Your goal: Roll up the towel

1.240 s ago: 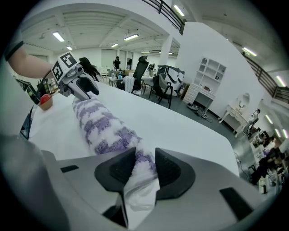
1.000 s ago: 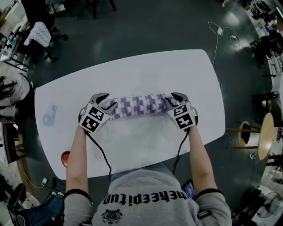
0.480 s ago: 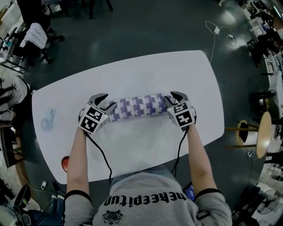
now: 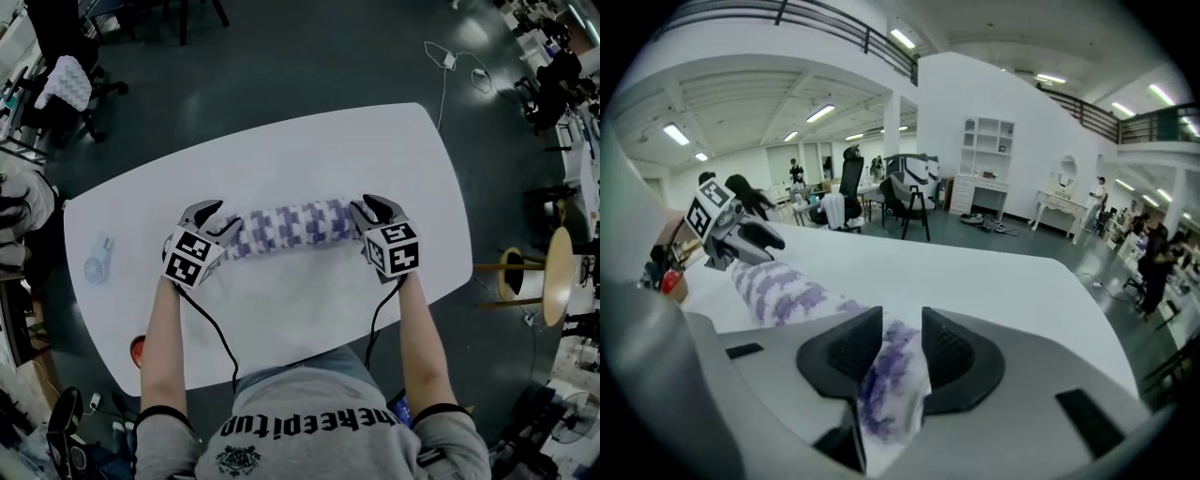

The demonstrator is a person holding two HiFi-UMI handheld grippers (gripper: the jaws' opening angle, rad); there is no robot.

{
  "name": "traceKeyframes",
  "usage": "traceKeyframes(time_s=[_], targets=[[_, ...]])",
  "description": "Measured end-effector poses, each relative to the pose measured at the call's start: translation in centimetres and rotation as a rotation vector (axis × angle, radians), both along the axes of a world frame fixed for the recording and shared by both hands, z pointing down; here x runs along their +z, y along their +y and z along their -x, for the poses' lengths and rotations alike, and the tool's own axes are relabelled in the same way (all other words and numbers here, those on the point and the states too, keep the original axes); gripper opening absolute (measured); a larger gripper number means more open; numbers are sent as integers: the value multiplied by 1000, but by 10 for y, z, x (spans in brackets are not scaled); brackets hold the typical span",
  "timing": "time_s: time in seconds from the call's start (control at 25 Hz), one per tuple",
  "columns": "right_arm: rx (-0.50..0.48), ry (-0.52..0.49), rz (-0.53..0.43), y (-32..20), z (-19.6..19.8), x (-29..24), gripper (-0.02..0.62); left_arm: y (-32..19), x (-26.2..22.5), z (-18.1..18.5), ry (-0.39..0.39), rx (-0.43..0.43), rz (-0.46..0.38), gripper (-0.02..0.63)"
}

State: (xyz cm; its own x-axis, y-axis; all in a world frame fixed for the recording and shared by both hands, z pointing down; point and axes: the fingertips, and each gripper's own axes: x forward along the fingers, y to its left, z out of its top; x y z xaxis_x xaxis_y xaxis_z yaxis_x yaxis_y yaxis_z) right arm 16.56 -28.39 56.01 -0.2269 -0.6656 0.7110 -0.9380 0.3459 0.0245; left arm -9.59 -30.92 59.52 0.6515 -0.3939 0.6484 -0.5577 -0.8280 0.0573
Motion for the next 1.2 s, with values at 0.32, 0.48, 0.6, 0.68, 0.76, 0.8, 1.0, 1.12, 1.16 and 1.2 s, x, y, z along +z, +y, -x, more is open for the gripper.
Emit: traceKeyframes(time_s=[0.32,0.48,0.6,0.68,0.76,0.8,1.0,1.12,1.16,1.2], targets=[[30,-54,-79,15,-9,-31,21,3,-55,0,91,-165,-111,185],[10,-93,-119,26,6,-49,2,11,-85,13,116,-267,-196,25],[0,-99,-175,32,13,-66,2,24,-106,16,134,-315,-242,6],[-10,-101,-214,42,17,-78,2,37,-120,15,155,-336,-263,5],[-21,-112,-246,53,21,-88,2,52,-132,14,173,-352,-292,5],[-24,-122,-260,59,22,-91,2,60,-138,12,180,-360,-310,6],[-37,-170,-342,88,1,-117,2,97,-172,-20,200,-380,-415,5],[-47,-177,-393,102,6,-137,2,115,-191,-24,215,-380,-450,5],[-48,-181,-408,107,8,-144,2,121,-198,-23,224,-383,-457,5],[-49,-187,-424,112,10,-151,2,128,-205,-24,235,-387,-465,5]])
